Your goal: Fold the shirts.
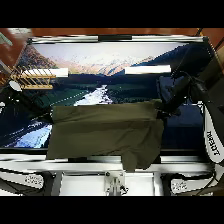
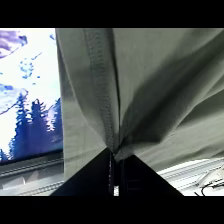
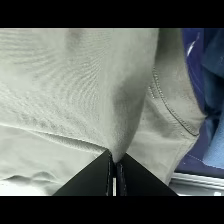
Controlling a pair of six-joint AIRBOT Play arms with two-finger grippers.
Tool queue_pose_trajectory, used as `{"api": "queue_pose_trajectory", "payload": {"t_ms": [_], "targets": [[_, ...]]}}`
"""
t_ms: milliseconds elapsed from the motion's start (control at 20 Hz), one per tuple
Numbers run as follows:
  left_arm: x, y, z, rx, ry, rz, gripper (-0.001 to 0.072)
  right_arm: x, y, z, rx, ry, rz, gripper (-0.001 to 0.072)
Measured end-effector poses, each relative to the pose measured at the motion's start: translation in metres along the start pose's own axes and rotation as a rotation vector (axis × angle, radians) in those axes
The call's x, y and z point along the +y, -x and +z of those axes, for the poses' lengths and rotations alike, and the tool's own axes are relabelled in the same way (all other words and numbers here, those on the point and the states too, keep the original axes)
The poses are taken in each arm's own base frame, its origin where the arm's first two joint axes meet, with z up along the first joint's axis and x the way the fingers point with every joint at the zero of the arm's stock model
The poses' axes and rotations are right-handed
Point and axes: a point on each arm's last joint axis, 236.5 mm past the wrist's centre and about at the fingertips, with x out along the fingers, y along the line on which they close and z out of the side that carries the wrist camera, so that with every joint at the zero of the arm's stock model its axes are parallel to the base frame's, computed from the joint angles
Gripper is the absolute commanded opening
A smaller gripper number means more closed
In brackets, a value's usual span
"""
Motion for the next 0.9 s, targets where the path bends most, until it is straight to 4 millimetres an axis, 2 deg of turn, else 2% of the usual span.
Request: {"api": "queue_pose_trajectory", "payload": {"t_ms": [50, 100, 150, 200, 250, 400, 550, 700, 750, 900], "targets": [[0.0, -0.001, -0.001, 0.002, 0.007, 0.0, 0.003, -0.001, -0.001, 0.0, 0.0, -0.004, -0.003, 0.0059], [0.001, -0.002, -0.001, 0.005, 0.017, 0.0, 0.0045, -0.001, -0.002, 0.0, 0.001, -0.006, -0.003, 0.0162], [0.001, -0.002, -0.002, 0.006, 0.023, -0.001, 0.0252, -0.002, -0.002, 0.0, 0.0, -0.013, -0.004, 0.0477], [0.0, -0.002, -0.002, 0.007, 0.03, -0.004, 0.05, -0.003, -0.003, 0.0, -0.001, -0.013, -0.007, 0.0572], [-0.002, -0.002, -0.002, 0.004, 0.036, -0.012, 0.052, -0.002, -0.002, -0.001, 0.001, -0.002, -0.005, 0.0572], [-0.009, 0.01, -0.002, -0.034, 0.026, -0.044, 0.0521, -0.003, 0.006, -0.016, 0.032, 0.046, -0.019, 0.0572], [-0.006, 0.026, -0.015, -0.084, 0.025, -0.063, 0.0545, -0.021, 0.024, -0.038, 0.032, 0.076, -0.084, 0.0572], [0.008, 0.024, -0.05, -0.099, 0.078, -0.101, 0.0564, -0.047, 0.035, -0.064, 0.017, 0.055, -0.108, 0.0572], [0.012, 0.018, -0.064, -0.098, 0.101, -0.117, 0.0612, -0.056, 0.036, -0.074, 0.011, 0.041, -0.105, 0.0572], [0.021, -0.008, -0.101, -0.102, 0.157, -0.158, 0.0618, -0.071, 0.037, -0.086, -0.046, -0.004, -0.078, 0.0572]]}}
